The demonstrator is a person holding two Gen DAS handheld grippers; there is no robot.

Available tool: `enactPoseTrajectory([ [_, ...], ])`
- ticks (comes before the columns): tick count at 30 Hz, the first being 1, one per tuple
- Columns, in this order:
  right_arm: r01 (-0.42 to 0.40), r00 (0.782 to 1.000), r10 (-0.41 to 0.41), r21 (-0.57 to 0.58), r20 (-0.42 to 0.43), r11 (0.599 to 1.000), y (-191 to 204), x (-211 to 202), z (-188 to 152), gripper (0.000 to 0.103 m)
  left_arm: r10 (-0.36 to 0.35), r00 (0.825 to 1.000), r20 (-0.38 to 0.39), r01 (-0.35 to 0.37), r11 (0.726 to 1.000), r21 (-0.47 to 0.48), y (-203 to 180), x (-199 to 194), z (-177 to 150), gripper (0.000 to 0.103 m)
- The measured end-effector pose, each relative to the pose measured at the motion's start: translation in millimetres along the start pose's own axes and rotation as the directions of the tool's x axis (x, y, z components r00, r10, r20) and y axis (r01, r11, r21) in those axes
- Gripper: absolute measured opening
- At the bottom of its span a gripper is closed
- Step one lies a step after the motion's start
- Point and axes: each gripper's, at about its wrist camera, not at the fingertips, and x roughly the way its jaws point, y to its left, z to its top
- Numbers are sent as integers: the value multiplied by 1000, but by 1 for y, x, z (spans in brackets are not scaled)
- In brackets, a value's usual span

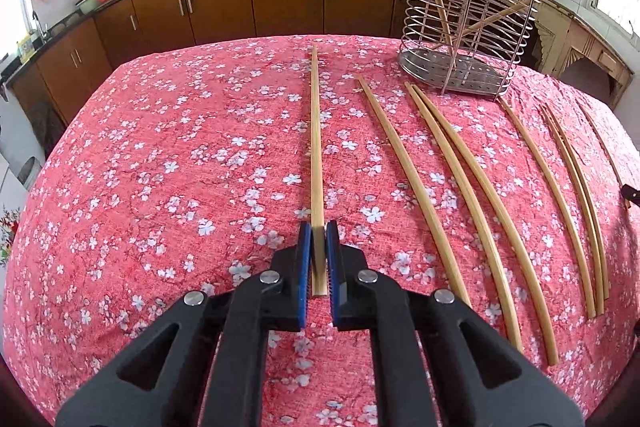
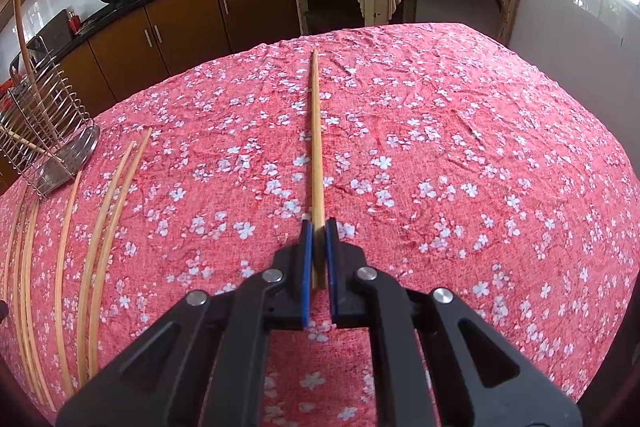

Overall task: Organize utensils
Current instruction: 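Grasp another chopstick with the right tool while the left tool grasps one too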

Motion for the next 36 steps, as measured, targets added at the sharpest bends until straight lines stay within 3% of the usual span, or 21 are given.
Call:
enactPoseTrajectory([
  [19, 7, 1000, -7, -9, -1, 1000, 2, 0, -1, 8, -28, 1000, -1, 28, 1000, 3, -3, 0, 1, 14],
  [25, 9, 1000, -9, -17, -1, 1000, 3, -2, -3, 8, -22, 1000, -5, 22, 998, 57, -7, -6, -7, 14],
  [32, 3, 1000, -2, -18, 8, 1000, 1, -5, -3, 7, -44, 999, -4, 44, 998, 49, -4, -6, -8, 7],
  [36, -3, 998, 4, -10, 64, 1000, -6, -23, -3, 7, -60, 998, 14, 59, 997, 43, 2, -14, -12, 7],
])
